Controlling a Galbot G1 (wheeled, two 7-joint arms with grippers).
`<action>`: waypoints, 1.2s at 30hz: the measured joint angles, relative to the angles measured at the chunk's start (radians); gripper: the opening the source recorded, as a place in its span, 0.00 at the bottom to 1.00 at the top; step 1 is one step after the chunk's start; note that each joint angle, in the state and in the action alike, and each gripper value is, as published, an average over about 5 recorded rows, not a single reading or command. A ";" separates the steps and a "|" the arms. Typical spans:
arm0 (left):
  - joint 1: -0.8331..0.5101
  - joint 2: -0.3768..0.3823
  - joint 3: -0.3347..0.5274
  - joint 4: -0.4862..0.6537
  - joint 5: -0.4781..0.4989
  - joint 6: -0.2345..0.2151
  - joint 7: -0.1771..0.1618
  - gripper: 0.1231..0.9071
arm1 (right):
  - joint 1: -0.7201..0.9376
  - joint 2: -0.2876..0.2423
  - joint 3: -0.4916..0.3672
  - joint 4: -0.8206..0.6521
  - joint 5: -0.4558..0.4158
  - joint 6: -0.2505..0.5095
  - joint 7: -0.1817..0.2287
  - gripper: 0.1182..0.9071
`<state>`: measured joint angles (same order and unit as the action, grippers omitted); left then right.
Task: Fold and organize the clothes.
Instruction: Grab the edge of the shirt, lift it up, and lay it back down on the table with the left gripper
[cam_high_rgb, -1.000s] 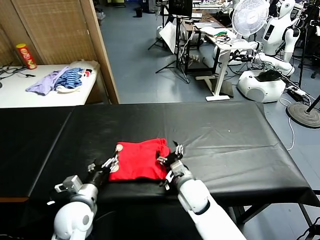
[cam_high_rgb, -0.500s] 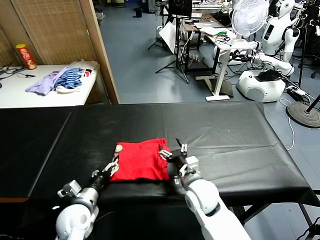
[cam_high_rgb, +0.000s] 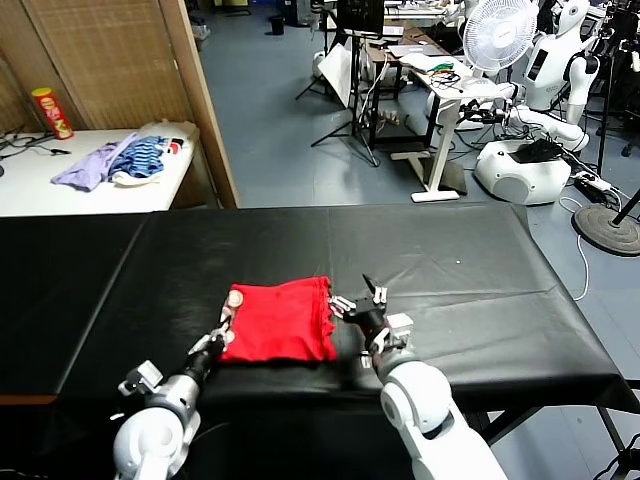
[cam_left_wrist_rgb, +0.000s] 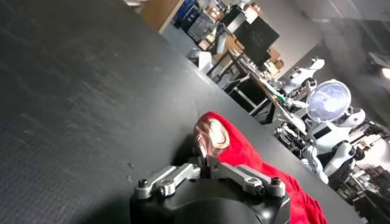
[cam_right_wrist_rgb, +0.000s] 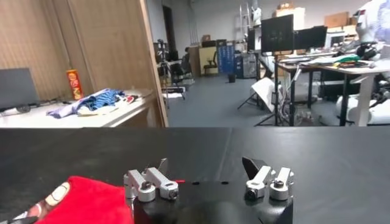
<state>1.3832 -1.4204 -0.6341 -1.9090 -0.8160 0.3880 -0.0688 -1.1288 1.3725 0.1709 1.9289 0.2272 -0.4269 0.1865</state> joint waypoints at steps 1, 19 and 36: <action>0.000 0.001 0.000 -0.008 0.037 0.002 -0.008 0.04 | -0.006 0.002 0.004 0.004 -0.026 -0.011 0.007 0.86; 0.038 0.271 -0.165 -0.079 0.866 -0.013 0.040 0.03 | -0.105 0.000 0.060 0.073 -0.193 -0.067 0.018 0.86; 0.034 0.230 -0.015 -0.197 0.701 0.029 0.014 0.03 | -0.138 -0.002 0.079 0.085 -0.191 -0.055 0.005 0.86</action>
<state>1.4170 -1.1899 -0.6496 -2.1056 -0.1147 0.4172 -0.0551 -1.2665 1.3706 0.2498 2.0138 0.0358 -0.4816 0.1918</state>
